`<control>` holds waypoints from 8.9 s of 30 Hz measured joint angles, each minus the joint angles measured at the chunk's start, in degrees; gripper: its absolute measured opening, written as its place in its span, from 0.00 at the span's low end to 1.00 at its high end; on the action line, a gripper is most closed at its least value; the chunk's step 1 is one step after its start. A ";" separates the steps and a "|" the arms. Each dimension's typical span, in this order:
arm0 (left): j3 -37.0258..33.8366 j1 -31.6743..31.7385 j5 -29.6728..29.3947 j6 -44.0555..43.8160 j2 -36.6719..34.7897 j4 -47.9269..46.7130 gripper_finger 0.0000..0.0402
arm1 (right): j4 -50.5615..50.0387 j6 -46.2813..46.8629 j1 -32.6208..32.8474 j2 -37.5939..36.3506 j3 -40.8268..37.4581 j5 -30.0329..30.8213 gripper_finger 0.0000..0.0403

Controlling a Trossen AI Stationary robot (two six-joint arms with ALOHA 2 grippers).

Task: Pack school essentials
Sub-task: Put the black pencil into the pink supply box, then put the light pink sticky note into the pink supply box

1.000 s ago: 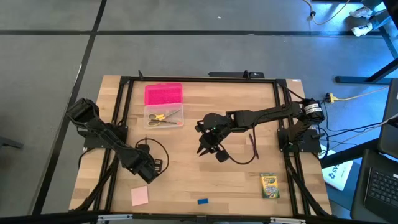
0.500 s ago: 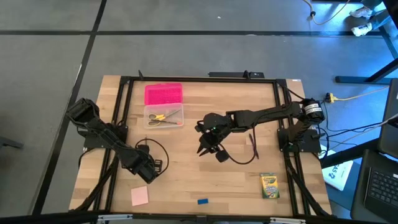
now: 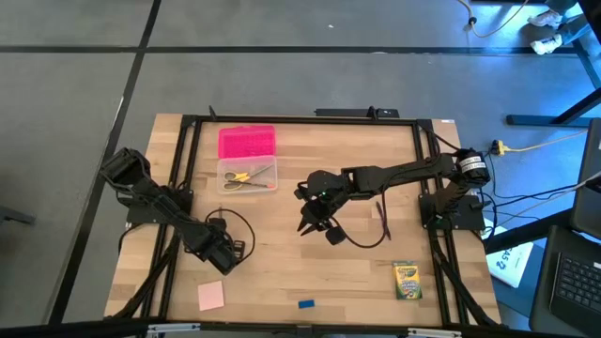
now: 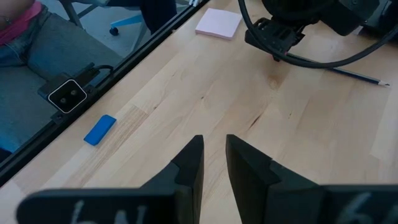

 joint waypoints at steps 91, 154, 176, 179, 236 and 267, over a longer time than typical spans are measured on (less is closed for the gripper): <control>6.03 2.79 -5.09 33.76 -14.80 -9.22 0.05 | 0.65 0.01 0.00 0.02 0.00 -0.01 0.18; 6.01 57.11 -0.85 111.08 -6.76 -18.45 0.05 | 1.92 7.55 -0.34 0.02 0.00 23.05 0.18; 6.01 57.11 -0.85 110.70 -2.78 -17.34 0.14 | 1.97 7.55 -0.34 0.02 0.00 23.05 0.18; 6.01 57.11 -0.85 110.69 -2.78 -17.22 0.17 | 1.97 7.55 -0.34 0.02 0.00 23.05 0.18; 11.50 -0.44 -3.83 57.01 -13.86 -5.27 0.28 | -0.59 6.12 3.83 -5.38 0.09 23.05 0.18; 11.50 -10.71 -6.56 50.53 -6.64 15.55 0.28 | -3.62 5.58 6.43 -5.29 0.04 23.02 0.18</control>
